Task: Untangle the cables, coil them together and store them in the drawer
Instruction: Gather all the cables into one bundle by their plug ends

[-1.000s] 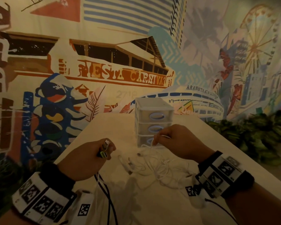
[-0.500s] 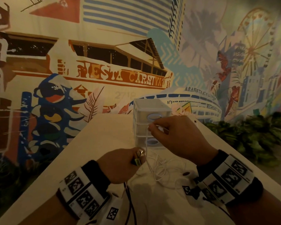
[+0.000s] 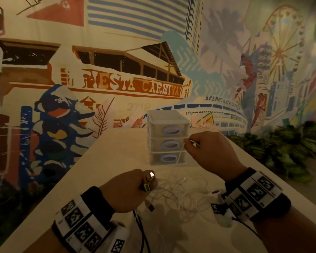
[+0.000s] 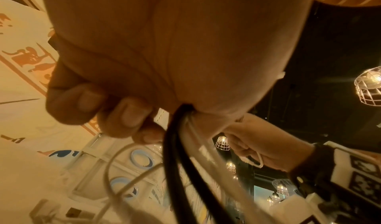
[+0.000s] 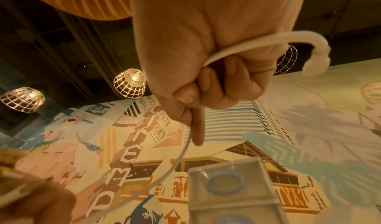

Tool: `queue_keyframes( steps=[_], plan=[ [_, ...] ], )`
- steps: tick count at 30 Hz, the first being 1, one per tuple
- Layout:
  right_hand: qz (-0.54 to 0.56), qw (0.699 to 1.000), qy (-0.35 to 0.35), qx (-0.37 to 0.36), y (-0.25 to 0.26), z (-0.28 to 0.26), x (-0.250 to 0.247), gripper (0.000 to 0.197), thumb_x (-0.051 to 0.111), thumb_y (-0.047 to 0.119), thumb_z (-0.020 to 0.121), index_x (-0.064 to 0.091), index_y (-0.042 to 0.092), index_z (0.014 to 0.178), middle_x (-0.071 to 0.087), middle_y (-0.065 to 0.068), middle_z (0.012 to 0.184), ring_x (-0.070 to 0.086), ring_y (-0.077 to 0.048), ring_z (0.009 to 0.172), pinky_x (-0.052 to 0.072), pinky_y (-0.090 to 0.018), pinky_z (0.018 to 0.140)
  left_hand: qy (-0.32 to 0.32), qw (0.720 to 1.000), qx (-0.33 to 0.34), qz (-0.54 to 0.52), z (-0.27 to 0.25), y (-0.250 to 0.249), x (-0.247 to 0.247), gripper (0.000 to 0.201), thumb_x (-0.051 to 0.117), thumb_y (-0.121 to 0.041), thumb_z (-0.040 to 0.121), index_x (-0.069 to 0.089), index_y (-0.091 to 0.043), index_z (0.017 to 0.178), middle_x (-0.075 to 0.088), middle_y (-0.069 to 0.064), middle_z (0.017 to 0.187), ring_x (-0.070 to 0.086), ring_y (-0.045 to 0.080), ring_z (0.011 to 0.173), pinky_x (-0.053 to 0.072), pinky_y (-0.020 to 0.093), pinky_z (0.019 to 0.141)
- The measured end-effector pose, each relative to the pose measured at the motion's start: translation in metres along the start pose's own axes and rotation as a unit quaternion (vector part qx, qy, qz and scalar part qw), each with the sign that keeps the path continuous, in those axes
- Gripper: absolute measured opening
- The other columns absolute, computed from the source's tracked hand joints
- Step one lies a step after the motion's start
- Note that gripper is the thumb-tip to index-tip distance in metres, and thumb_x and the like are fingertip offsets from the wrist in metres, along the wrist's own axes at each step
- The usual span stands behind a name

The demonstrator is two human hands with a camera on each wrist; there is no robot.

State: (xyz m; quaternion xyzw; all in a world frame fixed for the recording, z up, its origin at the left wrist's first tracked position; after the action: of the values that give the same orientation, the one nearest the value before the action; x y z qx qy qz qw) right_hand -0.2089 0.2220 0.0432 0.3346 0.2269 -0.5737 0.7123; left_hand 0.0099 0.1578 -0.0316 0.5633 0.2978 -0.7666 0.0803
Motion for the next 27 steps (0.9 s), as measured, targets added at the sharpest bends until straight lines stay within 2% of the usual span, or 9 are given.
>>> queue_keyframes(
  steps=[5,8,10,14,17,20,22,24,27],
  plan=[
    [-0.022,0.999,0.019,0.030,-0.012,-0.005,0.016,0.050,0.051,0.036,0.103,0.043,0.015,0.058,0.036,-0.005,0.051,0.037,-0.020,0.047,0.026,-0.033,0.048,-0.026,0.999,0.020,0.003,-0.005,0.006,0.006,0.037,0.041,-0.012,0.097,0.037,-0.046,0.084,0.035,-0.005,0.080,0.042,0.027,0.075,0.047,0.051,0.084],
    [-0.010,0.999,0.031,0.011,-0.005,-0.007,0.021,0.046,0.050,0.036,0.103,0.050,0.018,0.060,0.043,-0.005,0.051,0.044,-0.019,0.049,0.034,-0.036,0.050,0.018,0.998,0.025,0.056,-0.003,0.004,0.011,0.025,0.040,-0.022,0.103,0.044,-0.046,0.111,0.044,-0.005,0.093,0.047,0.018,0.083,0.046,0.038,0.084],
    [0.027,0.999,0.028,-0.002,0.001,-0.005,0.019,0.047,0.053,0.035,0.102,0.048,0.018,0.058,0.037,-0.004,0.049,0.039,-0.017,0.046,0.030,-0.033,0.049,0.037,0.997,0.022,0.070,-0.002,-0.003,0.010,0.028,0.039,-0.028,0.105,0.041,-0.047,0.126,0.046,-0.010,0.096,0.051,0.014,0.085,0.046,0.032,0.083],
    [0.060,0.998,0.004,-0.005,0.008,0.002,0.008,0.041,0.055,0.034,0.102,0.067,0.013,0.069,0.047,-0.005,0.050,0.044,-0.020,0.047,0.028,-0.028,0.048,0.061,0.997,0.019,0.046,-0.004,-0.006,0.011,0.017,0.040,-0.027,0.103,0.052,-0.034,0.113,0.056,-0.009,0.099,0.055,0.015,0.090,0.047,0.037,0.087],
    [0.043,0.999,-0.018,-0.004,0.007,0.008,0.000,0.037,0.056,0.033,0.102,0.066,0.024,0.068,0.049,0.000,0.050,0.046,-0.013,0.045,0.037,-0.032,0.048,0.034,0.998,0.028,0.051,-0.010,-0.011,0.008,0.007,0.047,-0.022,0.100,0.054,-0.023,0.103,0.058,-0.012,0.092,0.054,0.005,0.081,0.048,0.035,0.086],
    [-0.010,0.999,-0.049,0.019,-0.007,0.012,-0.004,0.041,0.055,0.035,0.102,0.066,0.016,0.067,0.051,-0.004,0.051,0.050,-0.018,0.047,0.039,-0.031,0.048,0.007,0.999,0.021,0.039,-0.015,-0.008,0.007,0.005,0.050,-0.023,0.098,0.052,-0.026,0.101,0.056,-0.014,0.086,0.054,0.013,0.079,0.049,0.033,0.079],
    [-0.033,0.996,-0.073,0.049,-0.019,0.013,-0.008,0.044,0.054,0.036,0.101,0.065,0.011,0.067,0.052,-0.007,0.052,0.049,-0.017,0.047,0.036,-0.028,0.047,0.011,0.998,0.042,0.056,-0.017,-0.001,0.007,0.011,0.039,-0.034,0.100,0.047,-0.028,0.097,0.045,-0.020,0.080,0.048,0.010,0.077,0.046,0.031,0.083],
    [-0.040,0.993,-0.087,0.063,-0.028,0.012,-0.013,0.043,0.053,0.037,0.101,0.068,0.011,0.070,0.056,-0.008,0.054,0.049,-0.016,0.048,0.035,-0.025,0.049,0.031,0.996,0.029,0.077,-0.016,0.009,0.009,0.024,0.030,-0.043,0.102,0.045,-0.025,0.097,0.045,-0.016,0.080,0.052,0.014,0.078,0.045,0.032,0.086],
    [-0.031,0.992,-0.101,0.062,-0.030,0.008,-0.020,0.043,0.053,0.039,0.101,0.070,0.012,0.073,0.061,-0.010,0.058,0.052,-0.019,0.050,0.039,-0.025,0.049,0.047,0.996,-0.024,0.065,-0.014,0.013,0.010,0.029,0.032,-0.042,0.106,0.044,-0.021,0.091,0.050,-0.001,0.079,0.052,0.025,0.076,0.038,0.025,0.072]
  ],
)
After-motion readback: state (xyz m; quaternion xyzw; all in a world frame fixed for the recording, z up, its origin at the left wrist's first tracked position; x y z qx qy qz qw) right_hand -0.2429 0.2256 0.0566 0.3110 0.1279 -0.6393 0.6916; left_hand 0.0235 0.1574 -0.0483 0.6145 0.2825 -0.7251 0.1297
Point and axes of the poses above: each hand's wrist, its own z-axis towards the middle knuckle, its own x-axis out of the palm, y = z × x, the point moved 4 cm from there along z, towards the middle knuckle
